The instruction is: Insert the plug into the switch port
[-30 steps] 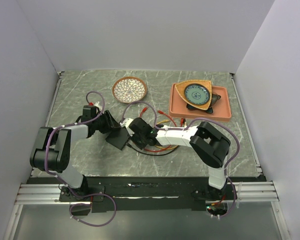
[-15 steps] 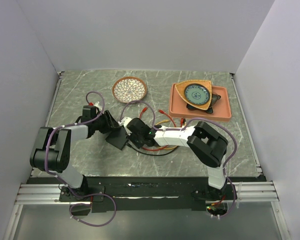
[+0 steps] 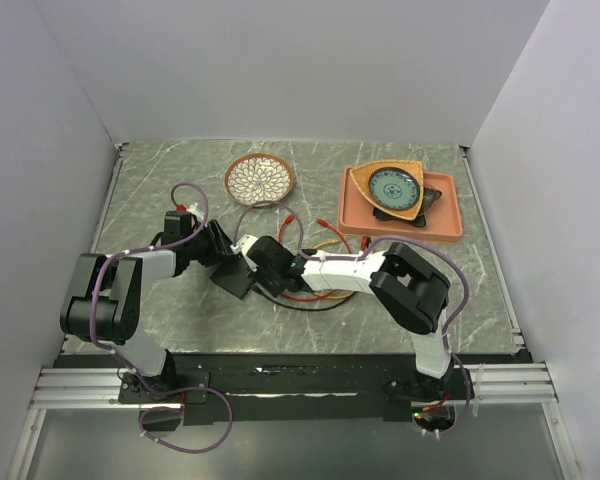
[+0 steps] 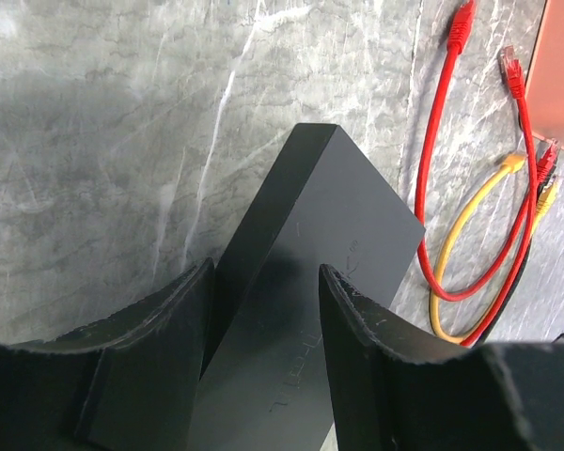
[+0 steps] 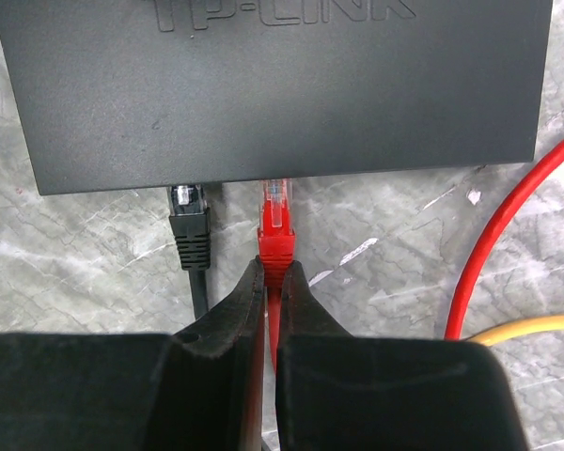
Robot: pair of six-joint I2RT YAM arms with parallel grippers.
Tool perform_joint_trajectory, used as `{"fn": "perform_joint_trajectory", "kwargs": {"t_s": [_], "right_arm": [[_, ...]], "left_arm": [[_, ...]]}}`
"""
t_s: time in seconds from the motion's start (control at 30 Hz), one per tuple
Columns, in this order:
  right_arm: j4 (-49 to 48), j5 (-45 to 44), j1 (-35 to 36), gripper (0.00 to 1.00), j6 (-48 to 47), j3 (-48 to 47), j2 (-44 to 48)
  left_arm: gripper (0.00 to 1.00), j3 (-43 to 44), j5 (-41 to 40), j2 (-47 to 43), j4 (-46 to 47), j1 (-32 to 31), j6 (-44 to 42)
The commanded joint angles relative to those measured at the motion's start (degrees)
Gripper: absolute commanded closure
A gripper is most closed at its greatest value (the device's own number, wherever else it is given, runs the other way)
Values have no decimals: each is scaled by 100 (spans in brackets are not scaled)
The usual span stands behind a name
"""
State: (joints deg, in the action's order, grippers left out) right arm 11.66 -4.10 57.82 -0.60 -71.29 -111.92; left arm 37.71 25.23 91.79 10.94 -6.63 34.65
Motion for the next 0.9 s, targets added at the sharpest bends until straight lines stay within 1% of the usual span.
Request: {"fn": "perform_joint_trajectory", "kwargs": {"t_s": [0.0, 0.53, 0.87], "right_arm": [[-226, -161, 168, 100, -195, -228, -322], [-67, -416, 273, 100, -309, -377, -427], [-339, -232, 273, 100, -204, -272, -234]], "left_arm": [[46, -36, 553, 120, 31, -75, 103], [46, -71, 658, 146, 75, -75, 94], [47, -106, 825, 155, 40, -75, 41]]}}
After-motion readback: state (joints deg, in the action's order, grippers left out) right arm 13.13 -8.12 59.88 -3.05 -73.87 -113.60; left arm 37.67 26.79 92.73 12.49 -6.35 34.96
